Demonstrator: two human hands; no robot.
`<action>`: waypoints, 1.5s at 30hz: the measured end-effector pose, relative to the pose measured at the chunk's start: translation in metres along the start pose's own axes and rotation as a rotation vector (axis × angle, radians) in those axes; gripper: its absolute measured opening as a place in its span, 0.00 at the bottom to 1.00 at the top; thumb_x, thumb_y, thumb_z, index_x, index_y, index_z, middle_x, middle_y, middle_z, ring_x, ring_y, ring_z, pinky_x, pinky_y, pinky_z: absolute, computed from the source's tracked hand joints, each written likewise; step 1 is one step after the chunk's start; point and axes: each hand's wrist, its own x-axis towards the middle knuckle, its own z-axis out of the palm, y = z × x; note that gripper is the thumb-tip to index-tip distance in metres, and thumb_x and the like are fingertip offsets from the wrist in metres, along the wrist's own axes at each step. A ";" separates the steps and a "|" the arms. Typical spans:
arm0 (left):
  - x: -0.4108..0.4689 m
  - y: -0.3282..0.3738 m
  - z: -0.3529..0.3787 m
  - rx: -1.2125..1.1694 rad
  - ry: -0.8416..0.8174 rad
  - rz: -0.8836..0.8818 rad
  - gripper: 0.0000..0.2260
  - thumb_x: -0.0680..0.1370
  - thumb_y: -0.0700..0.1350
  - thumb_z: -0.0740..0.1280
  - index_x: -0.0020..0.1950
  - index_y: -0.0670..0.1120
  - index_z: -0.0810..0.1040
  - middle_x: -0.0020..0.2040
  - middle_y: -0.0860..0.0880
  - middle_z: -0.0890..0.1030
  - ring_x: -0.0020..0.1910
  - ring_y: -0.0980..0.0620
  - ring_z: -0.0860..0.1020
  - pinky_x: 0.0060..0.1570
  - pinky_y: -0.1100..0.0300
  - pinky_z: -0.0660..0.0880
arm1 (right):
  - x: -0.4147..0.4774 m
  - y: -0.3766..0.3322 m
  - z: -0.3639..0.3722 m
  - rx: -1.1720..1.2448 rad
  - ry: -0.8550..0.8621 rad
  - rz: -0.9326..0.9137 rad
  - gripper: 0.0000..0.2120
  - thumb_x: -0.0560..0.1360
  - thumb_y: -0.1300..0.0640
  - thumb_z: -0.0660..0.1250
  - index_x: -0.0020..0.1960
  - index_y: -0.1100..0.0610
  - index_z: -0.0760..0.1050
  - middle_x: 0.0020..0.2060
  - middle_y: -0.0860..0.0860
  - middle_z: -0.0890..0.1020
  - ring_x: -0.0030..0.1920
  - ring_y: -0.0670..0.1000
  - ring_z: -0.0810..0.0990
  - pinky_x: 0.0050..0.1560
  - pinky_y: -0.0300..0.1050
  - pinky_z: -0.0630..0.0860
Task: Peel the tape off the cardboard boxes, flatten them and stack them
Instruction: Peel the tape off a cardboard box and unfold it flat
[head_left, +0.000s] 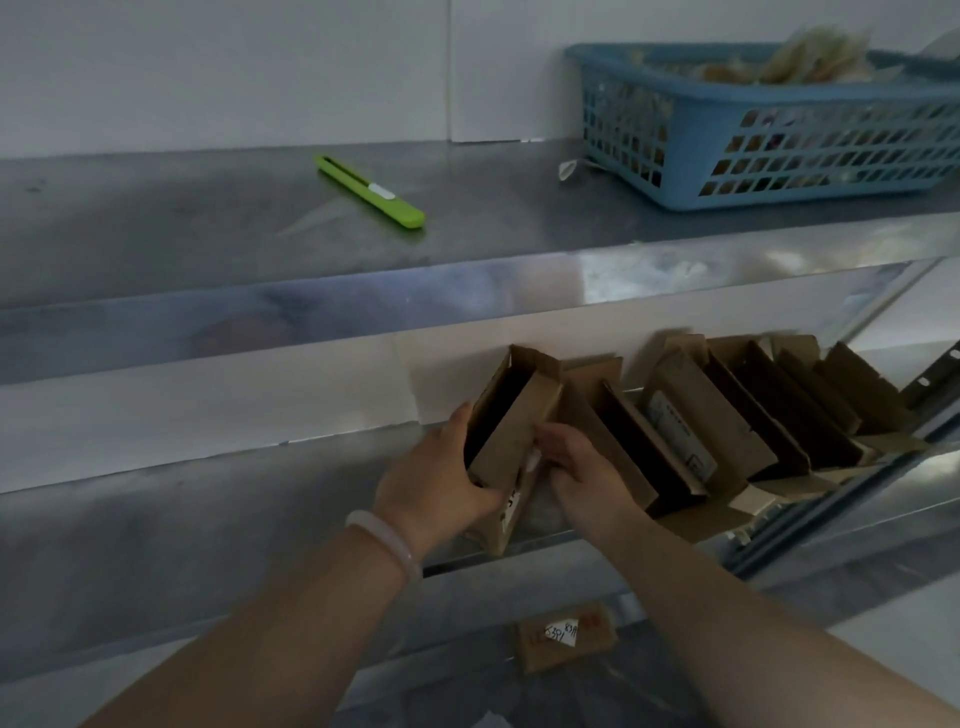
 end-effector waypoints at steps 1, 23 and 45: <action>0.000 0.000 0.001 0.000 0.005 0.003 0.42 0.62 0.65 0.69 0.71 0.61 0.55 0.57 0.54 0.76 0.52 0.54 0.78 0.48 0.53 0.80 | 0.003 0.002 -0.003 -0.038 -0.011 -0.006 0.25 0.77 0.61 0.58 0.62 0.31 0.67 0.60 0.39 0.76 0.64 0.42 0.72 0.69 0.47 0.67; -0.047 -0.047 -0.021 0.007 0.108 -0.101 0.34 0.70 0.59 0.71 0.73 0.60 0.62 0.62 0.57 0.71 0.59 0.56 0.73 0.58 0.61 0.73 | 0.029 0.006 0.040 0.281 -0.263 0.181 0.14 0.77 0.52 0.67 0.63 0.44 0.75 0.53 0.41 0.83 0.56 0.44 0.81 0.64 0.49 0.73; -0.081 -0.058 0.008 -0.879 0.271 -0.417 0.24 0.67 0.57 0.66 0.63 0.57 0.73 0.58 0.52 0.81 0.57 0.51 0.78 0.60 0.45 0.74 | 0.013 -0.012 0.047 0.679 -0.182 0.287 0.25 0.72 0.49 0.73 0.67 0.42 0.70 0.52 0.48 0.85 0.51 0.52 0.84 0.53 0.57 0.80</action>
